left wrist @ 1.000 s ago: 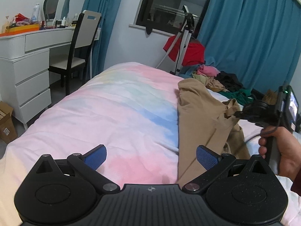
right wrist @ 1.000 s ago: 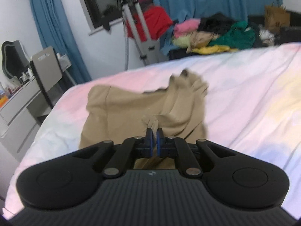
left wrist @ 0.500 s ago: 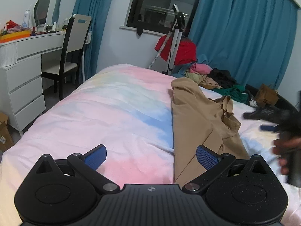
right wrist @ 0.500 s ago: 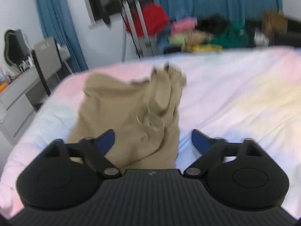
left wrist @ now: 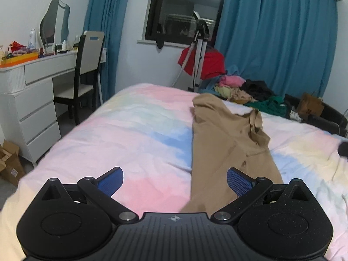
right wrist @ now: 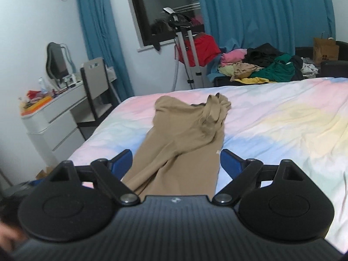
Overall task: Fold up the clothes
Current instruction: 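Release the hem with the right gripper and lift it away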
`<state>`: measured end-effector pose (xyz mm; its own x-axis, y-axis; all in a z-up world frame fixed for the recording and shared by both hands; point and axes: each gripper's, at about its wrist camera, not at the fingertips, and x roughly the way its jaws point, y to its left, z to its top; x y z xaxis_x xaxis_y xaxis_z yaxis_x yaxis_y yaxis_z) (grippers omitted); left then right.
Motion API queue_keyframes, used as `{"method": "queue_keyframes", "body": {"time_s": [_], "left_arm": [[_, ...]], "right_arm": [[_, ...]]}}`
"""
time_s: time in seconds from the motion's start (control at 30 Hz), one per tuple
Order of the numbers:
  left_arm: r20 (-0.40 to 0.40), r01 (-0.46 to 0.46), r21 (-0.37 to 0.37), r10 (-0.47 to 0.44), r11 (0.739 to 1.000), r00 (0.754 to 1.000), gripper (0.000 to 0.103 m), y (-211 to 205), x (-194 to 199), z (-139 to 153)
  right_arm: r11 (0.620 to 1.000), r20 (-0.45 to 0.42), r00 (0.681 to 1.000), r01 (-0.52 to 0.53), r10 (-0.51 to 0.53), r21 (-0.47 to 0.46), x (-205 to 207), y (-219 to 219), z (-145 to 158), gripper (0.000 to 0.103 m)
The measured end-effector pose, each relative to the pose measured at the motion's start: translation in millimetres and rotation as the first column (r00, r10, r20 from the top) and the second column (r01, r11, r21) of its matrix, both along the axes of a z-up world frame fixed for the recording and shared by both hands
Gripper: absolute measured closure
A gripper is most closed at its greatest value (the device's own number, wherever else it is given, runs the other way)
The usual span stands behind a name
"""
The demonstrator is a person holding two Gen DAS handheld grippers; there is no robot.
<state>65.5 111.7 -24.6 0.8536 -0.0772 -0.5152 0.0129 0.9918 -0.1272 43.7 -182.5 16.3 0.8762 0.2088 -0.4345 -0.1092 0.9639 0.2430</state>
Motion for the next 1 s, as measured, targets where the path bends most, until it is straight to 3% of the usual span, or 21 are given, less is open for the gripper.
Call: {"method": "queue_keyframes", "body": {"time_s": [0.23,0.43,0.57,0.73,0.87,1.0], "left_arm": [[-0.078,0.021,0.033,-0.018,0.999,0.997,0.001,-20.4,-3.1,-19.5],[-0.169,0.026,-0.019,-0.029,0.999,0.985,0.001,-3.8,-11.4,-21.0],[-0.205,-0.011,-0.077,-0.005,0.997,0.979,0.001,39.8,-19.7,-3.1],[-0.169,-0.048,-0.095,0.031,0.994,0.985,0.001,111.2,-29.1,20.7],[-0.256,-0.057,-0.246,-0.008,0.968,0.967,0.003,169.6,-29.7,-5.0],[-0.287,-0.048,-0.439,-0.089,0.897,0.954,0.012,211.0,-36.0,-44.4]], "right_arm": [[0.999,0.019,1.0,-0.003,0.004,-0.036,-32.6,6.2,-21.0,0.014],[1.0,-0.003,1.0,-0.006,0.006,0.002,-31.1,-4.3,-32.3,0.014],[0.999,-0.032,0.999,-0.021,0.022,0.037,-29.7,-10.0,-40.2,0.014],[0.995,-0.07,0.996,-0.041,0.047,0.086,-28.1,-13.9,-48.3,0.014],[0.991,-0.095,0.994,-0.048,0.06,0.122,-26.2,-14.4,-51.6,0.014],[0.992,-0.105,0.993,-0.039,0.052,0.116,-24.4,-13.5,-52.6,0.014]]}}
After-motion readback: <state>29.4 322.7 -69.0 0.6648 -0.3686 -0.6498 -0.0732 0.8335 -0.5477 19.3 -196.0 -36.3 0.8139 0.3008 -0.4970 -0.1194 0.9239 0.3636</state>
